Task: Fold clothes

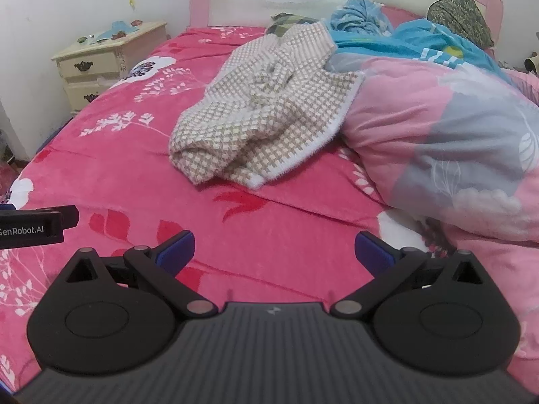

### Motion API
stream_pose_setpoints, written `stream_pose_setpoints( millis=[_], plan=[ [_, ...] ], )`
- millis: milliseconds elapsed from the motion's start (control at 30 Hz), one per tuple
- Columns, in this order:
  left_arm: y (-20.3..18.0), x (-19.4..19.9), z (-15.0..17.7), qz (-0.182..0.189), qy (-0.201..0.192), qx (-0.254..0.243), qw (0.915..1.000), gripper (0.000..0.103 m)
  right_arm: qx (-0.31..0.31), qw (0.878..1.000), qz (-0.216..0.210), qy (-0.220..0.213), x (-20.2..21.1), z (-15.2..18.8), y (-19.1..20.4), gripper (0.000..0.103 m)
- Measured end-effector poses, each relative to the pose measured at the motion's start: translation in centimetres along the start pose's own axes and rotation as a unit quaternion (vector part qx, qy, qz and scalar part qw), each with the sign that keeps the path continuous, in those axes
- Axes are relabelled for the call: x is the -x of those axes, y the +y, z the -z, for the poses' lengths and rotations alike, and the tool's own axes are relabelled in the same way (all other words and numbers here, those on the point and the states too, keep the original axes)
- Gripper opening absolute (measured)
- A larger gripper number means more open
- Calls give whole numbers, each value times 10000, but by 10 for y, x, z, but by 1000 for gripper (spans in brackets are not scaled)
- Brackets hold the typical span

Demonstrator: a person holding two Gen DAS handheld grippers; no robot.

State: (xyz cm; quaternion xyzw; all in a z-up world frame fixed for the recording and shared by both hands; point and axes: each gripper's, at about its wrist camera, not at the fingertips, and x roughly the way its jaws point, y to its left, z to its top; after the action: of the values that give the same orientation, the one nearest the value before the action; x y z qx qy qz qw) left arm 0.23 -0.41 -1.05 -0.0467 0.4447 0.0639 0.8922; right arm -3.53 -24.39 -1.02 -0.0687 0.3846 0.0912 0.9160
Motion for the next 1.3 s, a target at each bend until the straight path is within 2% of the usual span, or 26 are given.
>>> stream_pose_setpoints(
  millis=[167, 200, 267, 333, 400, 600, 1167, 1233, 1300],
  plan=[
    [0, 3, 4, -91, -144, -74, 9998, 103, 13, 10000, 5, 21, -1, 0, -1, 102],
    [-2, -3, 2, -441, -382, -346, 9977, 103, 10, 10000, 4, 21, -1, 0, -1, 102],
    [-2, -3, 2, -551, -455, -430, 9965, 103, 6, 10000, 2, 24, -1, 0, -2, 102],
    [-2, -1, 3, -519, -459, -397, 9968, 103, 5, 10000, 0, 25, -1, 0, -2, 102],
    [-2, -2, 2, -275, -473, -187, 9983, 103, 3, 10000, -3, 33, -1, 0, -3, 102],
    [-2, -3, 0, -120, -409, -78, 9991, 103, 20, 10000, 13, 49, -3, 0, -3, 102],
    [-10, -11, 4, -88, -237, -165, 9995, 103, -30, 9997, 120, 216, -14, 7, -10, 102],
    [-13, -14, 7, 40, -336, -226, 9992, 103, -78, 9998, 79, 159, -14, 10, -14, 102],
    [-18, -18, 13, 379, -483, -297, 9977, 103, -212, 9998, -18, 37, -15, 14, -24, 102]
  ],
)
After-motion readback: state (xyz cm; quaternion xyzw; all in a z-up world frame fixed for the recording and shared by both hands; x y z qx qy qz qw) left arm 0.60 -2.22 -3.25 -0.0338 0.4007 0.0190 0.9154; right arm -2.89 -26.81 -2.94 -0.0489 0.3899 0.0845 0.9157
